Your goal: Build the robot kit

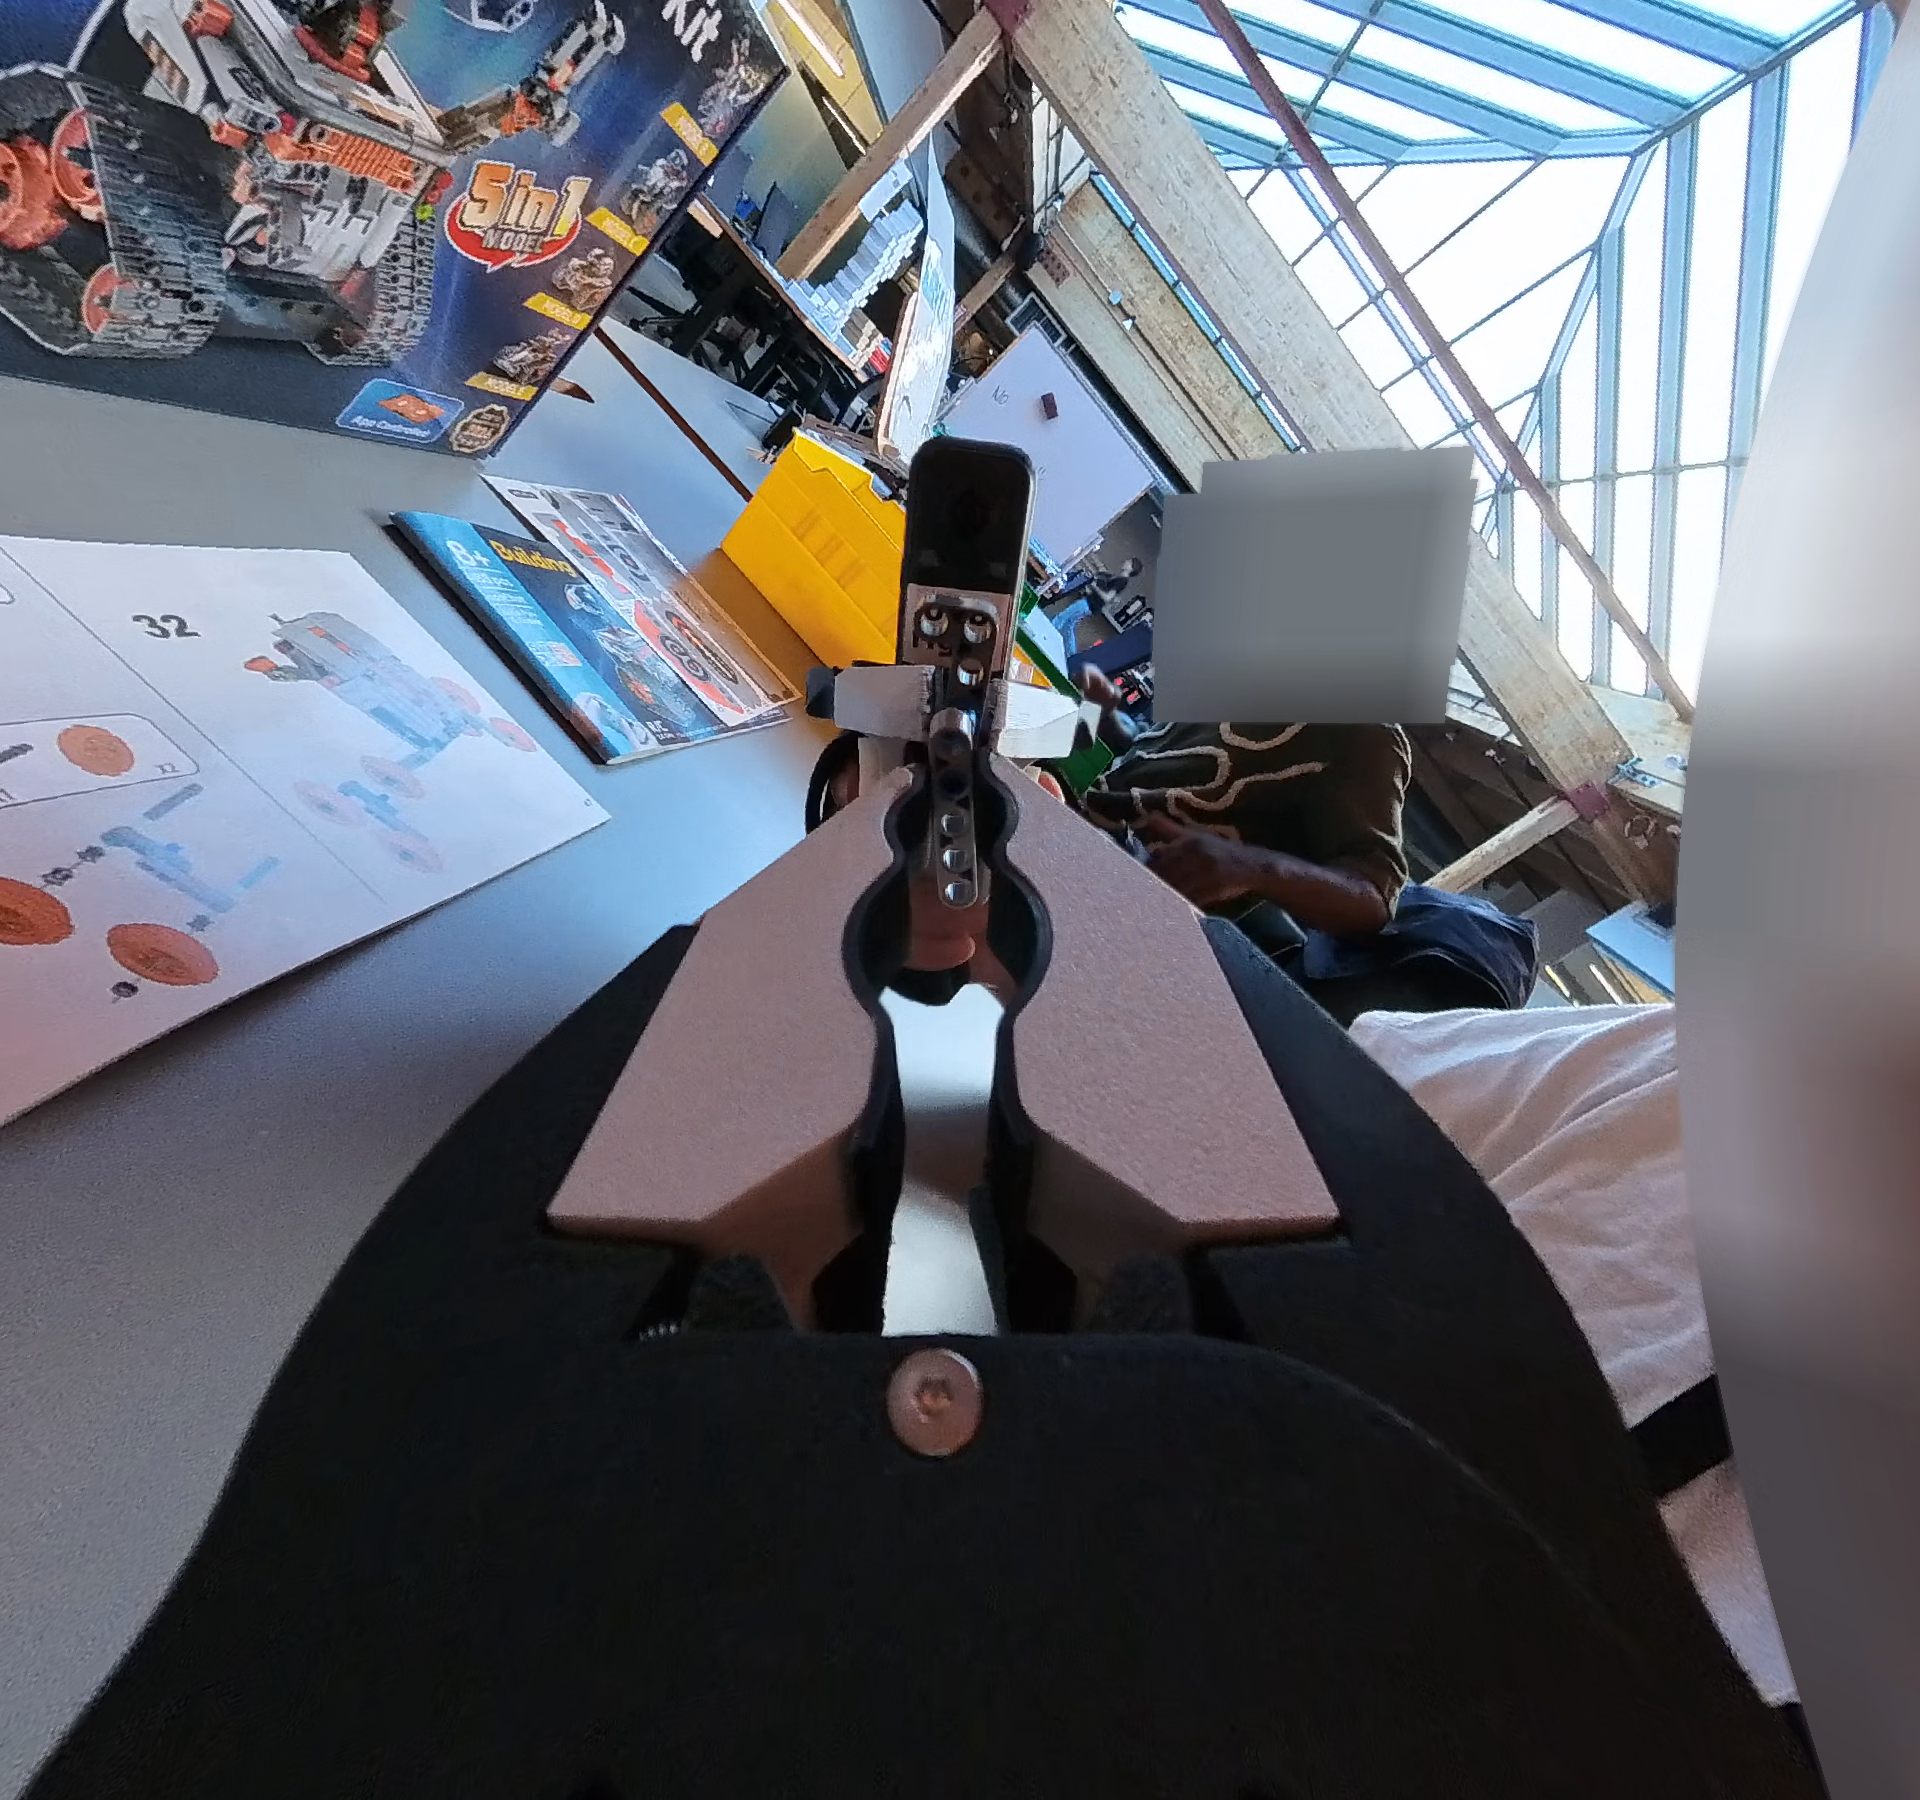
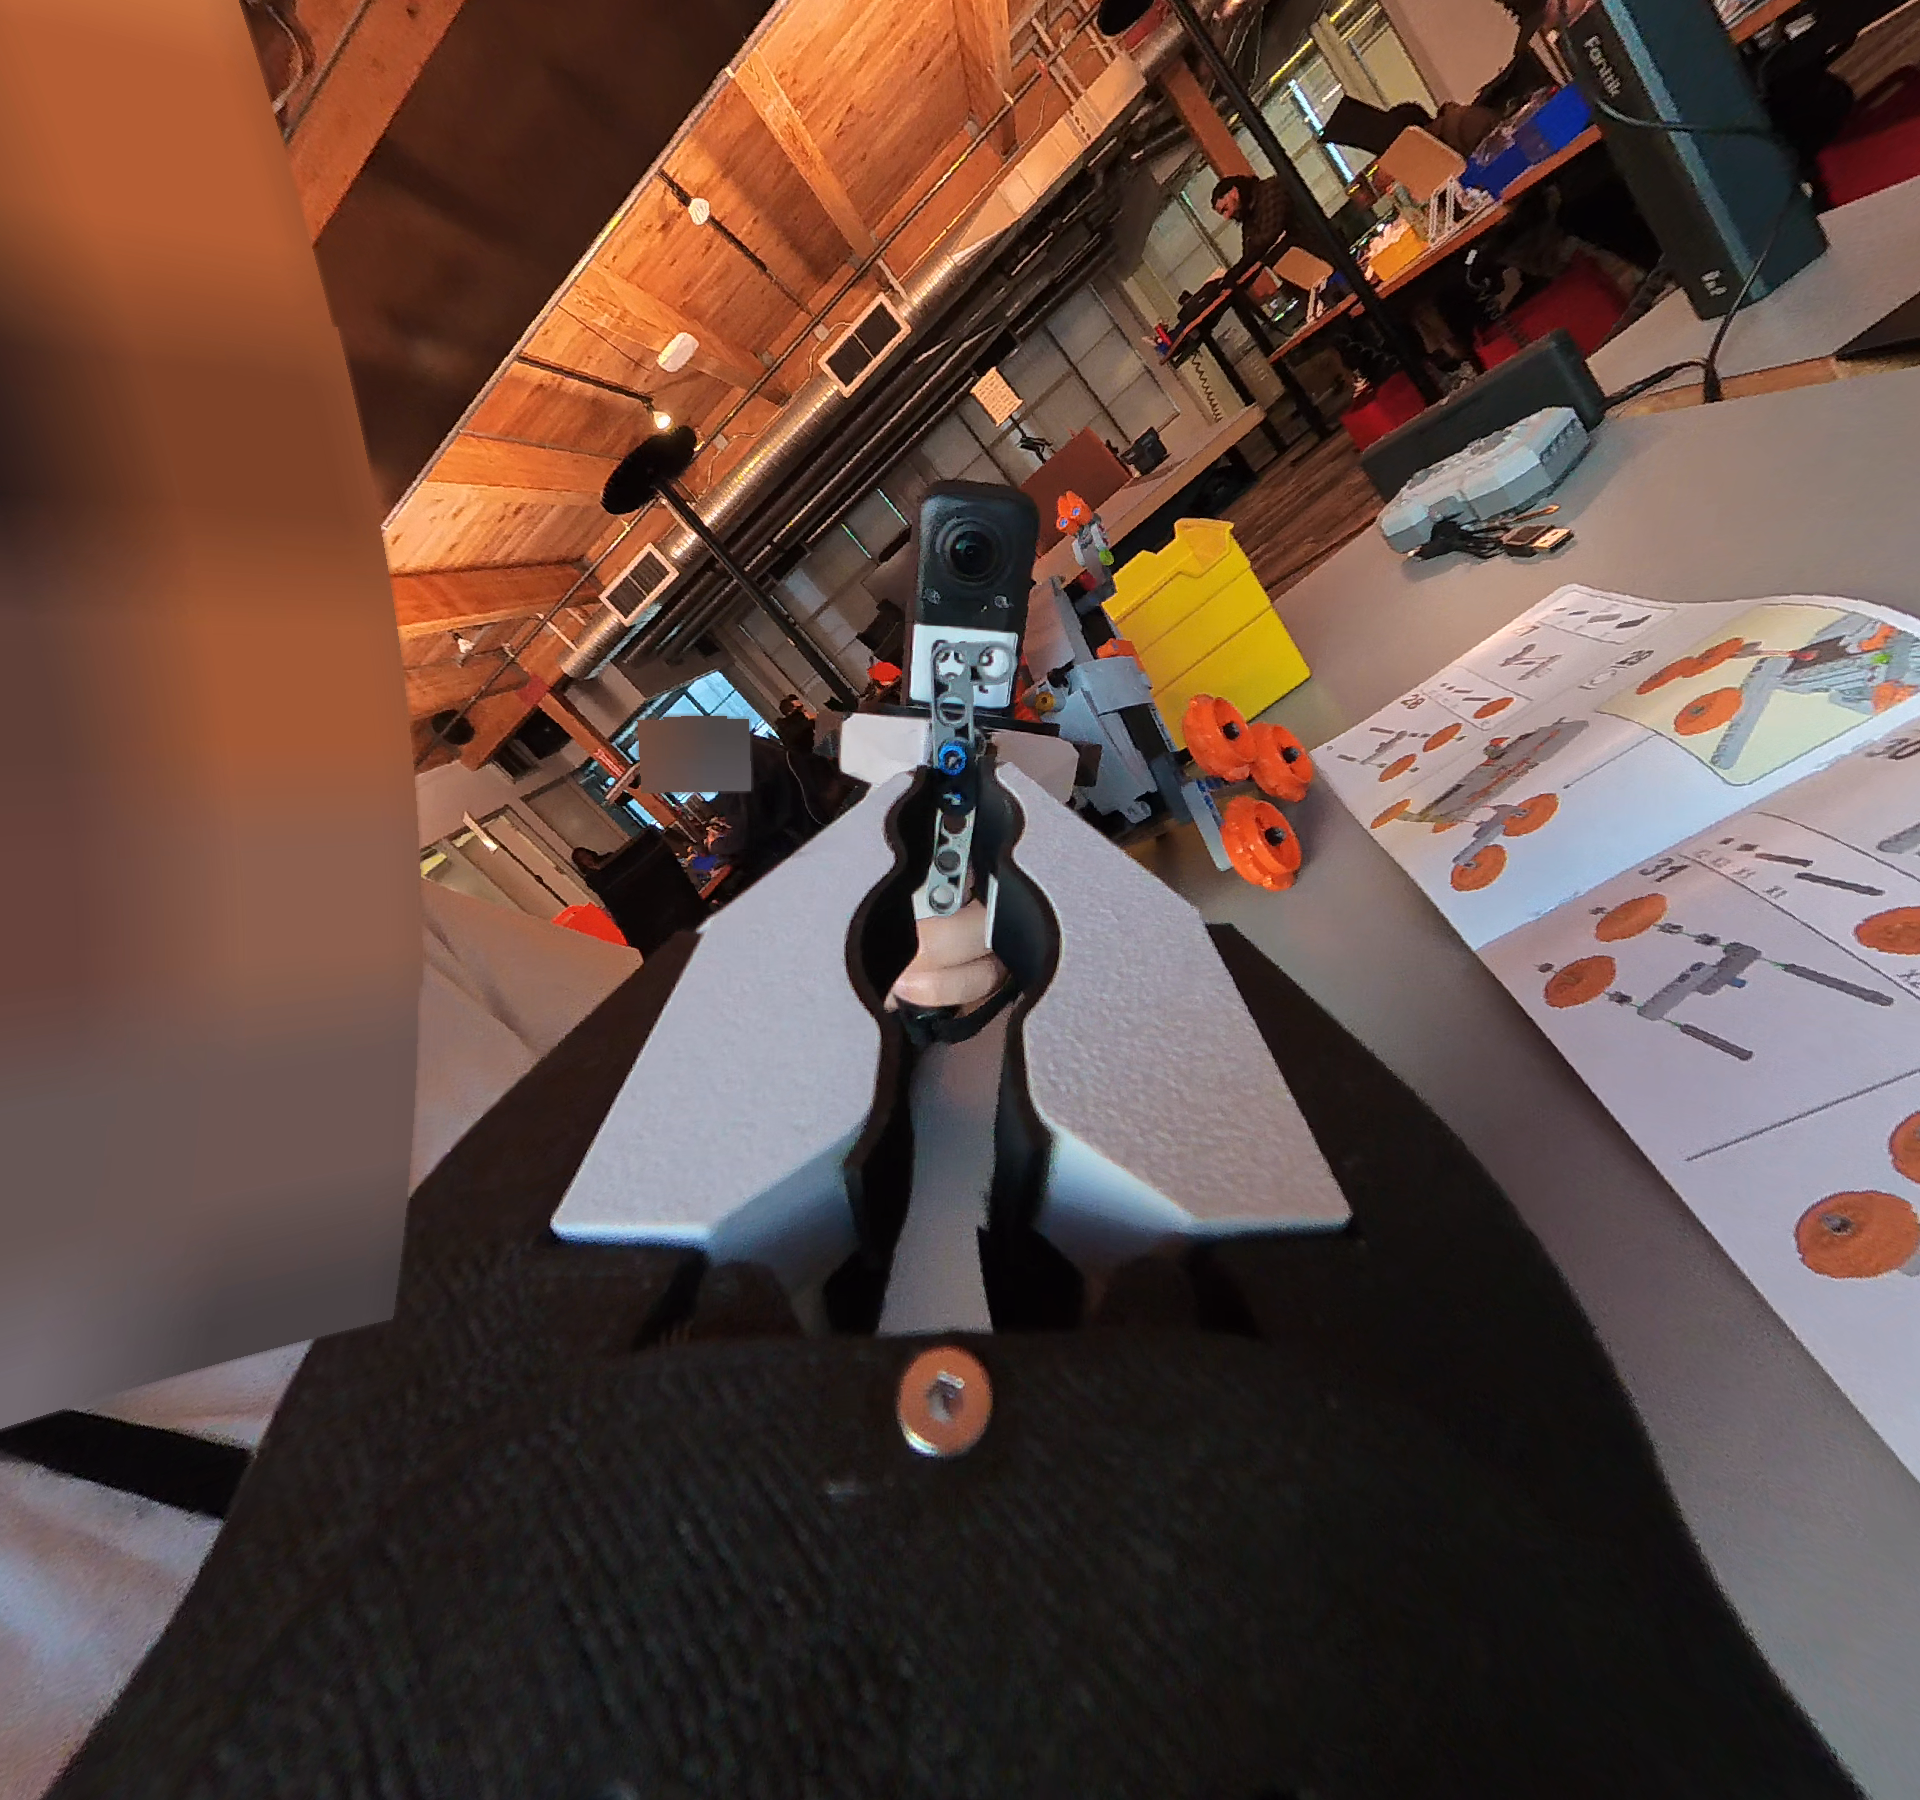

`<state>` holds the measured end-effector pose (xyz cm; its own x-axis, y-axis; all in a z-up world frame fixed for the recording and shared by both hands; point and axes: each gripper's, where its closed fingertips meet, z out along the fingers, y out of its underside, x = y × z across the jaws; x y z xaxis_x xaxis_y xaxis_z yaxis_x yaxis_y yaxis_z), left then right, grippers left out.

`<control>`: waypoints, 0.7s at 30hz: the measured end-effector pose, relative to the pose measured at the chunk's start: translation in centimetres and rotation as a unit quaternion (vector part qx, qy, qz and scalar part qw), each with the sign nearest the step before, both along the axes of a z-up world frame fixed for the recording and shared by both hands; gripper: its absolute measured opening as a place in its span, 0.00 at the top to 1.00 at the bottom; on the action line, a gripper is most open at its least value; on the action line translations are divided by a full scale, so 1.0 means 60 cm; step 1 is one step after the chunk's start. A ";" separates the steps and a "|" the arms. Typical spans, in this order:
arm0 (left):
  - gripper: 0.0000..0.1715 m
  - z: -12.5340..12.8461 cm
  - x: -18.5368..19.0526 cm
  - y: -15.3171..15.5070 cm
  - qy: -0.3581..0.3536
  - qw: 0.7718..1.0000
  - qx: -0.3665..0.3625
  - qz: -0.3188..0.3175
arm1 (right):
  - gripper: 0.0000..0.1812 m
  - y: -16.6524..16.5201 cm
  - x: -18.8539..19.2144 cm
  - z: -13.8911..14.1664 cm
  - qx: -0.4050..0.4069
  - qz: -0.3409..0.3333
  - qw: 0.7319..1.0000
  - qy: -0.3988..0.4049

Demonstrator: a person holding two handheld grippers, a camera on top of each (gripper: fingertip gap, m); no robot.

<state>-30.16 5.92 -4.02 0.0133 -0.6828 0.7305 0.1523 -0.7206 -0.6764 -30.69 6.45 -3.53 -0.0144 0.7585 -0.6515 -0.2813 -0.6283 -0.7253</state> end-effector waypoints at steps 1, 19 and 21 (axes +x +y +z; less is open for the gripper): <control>0.97 -0.001 0.000 -0.001 0.005 1.000 0.006 -0.002 | 0.97 -0.001 0.000 0.000 -0.005 0.004 1.000 0.003; 0.97 -0.020 0.002 0.001 0.122 0.979 0.155 0.042 | 0.96 0.005 -0.003 -0.015 -0.045 0.012 0.999 0.015; 0.97 -0.019 0.001 -0.001 0.130 0.975 0.173 0.041 | 0.96 0.002 -0.004 -0.012 -0.049 0.021 0.998 0.023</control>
